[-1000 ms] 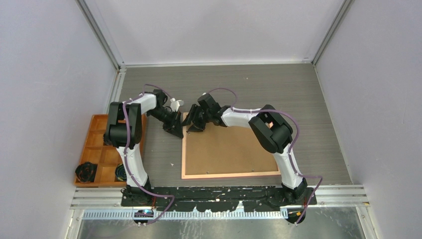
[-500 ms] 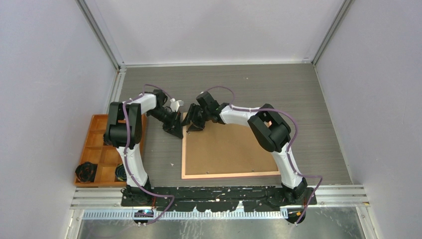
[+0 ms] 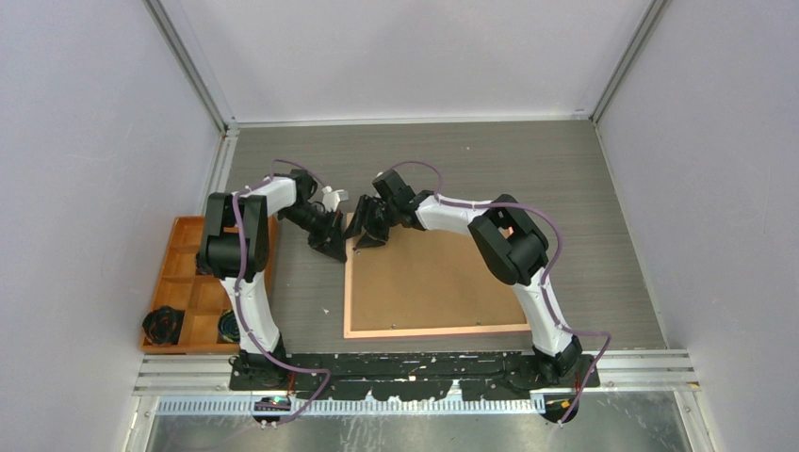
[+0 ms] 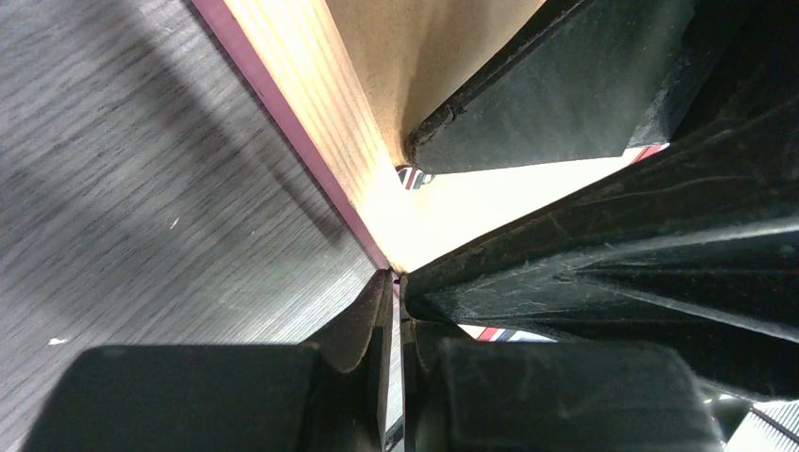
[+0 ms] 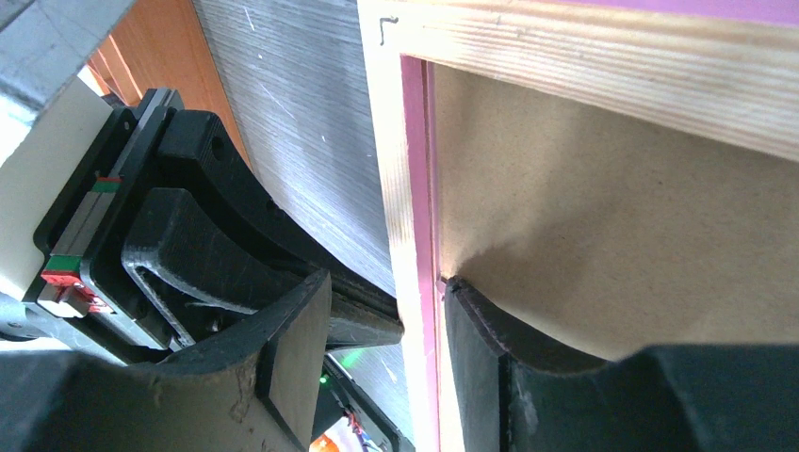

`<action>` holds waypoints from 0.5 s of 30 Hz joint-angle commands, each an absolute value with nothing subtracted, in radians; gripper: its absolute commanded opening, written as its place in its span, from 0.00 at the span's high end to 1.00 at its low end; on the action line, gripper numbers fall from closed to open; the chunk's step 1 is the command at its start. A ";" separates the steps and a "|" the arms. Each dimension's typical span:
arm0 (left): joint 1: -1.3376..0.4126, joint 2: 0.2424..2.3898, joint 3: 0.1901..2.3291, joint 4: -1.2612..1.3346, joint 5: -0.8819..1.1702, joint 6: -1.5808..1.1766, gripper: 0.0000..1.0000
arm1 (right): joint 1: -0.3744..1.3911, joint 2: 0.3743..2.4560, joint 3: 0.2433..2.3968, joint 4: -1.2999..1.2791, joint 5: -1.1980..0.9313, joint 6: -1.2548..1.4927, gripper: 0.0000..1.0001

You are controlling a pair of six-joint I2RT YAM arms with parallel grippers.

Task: Put the photo into the frame
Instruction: Install the photo frame at the center of the board.

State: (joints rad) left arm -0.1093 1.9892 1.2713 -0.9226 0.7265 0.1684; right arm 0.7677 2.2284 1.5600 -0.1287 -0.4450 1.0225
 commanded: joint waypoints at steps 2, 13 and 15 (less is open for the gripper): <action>-0.116 1.968 1.272 -0.896 0.656 0.199 0.93 | 0.785 2.250 1.594 -0.147 -0.467 0.994 0.47; -0.115 1.972 1.276 -0.897 0.660 0.199 0.93 | 0.790 2.249 1.593 -0.170 -0.484 0.976 0.48; -0.115 1.971 1.276 -0.897 0.660 0.201 0.93 | 0.790 2.251 1.600 -0.181 -0.489 0.970 0.48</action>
